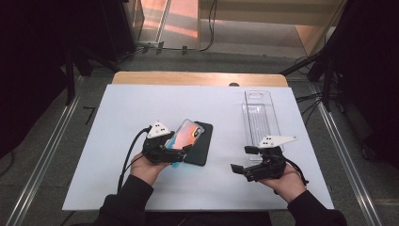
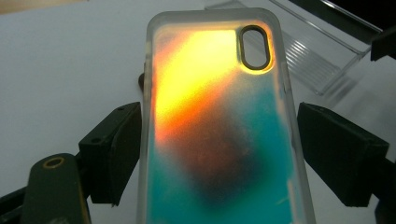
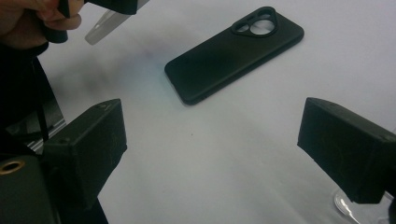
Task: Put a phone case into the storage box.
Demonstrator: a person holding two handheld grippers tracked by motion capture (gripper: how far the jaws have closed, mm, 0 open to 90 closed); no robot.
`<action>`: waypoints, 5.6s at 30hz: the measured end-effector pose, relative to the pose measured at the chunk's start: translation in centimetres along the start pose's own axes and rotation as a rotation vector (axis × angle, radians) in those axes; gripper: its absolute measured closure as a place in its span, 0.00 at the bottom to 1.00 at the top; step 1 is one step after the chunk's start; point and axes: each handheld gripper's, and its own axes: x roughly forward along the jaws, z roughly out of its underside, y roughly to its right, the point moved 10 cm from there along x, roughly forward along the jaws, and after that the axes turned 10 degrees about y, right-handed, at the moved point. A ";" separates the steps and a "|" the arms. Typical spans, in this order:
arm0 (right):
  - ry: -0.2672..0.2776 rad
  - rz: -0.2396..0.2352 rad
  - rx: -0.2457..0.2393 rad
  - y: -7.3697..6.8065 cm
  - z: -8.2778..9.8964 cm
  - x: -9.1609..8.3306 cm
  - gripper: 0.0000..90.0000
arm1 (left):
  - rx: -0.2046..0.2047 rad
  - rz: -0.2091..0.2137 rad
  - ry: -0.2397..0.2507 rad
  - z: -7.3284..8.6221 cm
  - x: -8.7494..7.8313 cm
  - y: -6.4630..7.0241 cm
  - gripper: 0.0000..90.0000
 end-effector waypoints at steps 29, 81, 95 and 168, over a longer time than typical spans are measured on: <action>0.040 -0.017 0.118 -1.5 -5.5 3.4 0.16 | 0.064 -0.038 0.195 0.3 1.5 1.8 0.19; -0.037 -0.109 0.429 -0.9 -9.2 9.3 0.84 | 0.045 -0.067 0.269 0.3 1.9 2.7 0.19; -0.035 -0.131 0.446 -1.1 -9.5 8.7 0.85 | 0.019 -0.047 0.216 0.0 2.0 3.1 0.16; -0.052 -0.402 -0.184 -3.8 -8.2 4.8 0.85 | 0.088 0.443 -0.198 -2.3 -2.0 3.9 0.38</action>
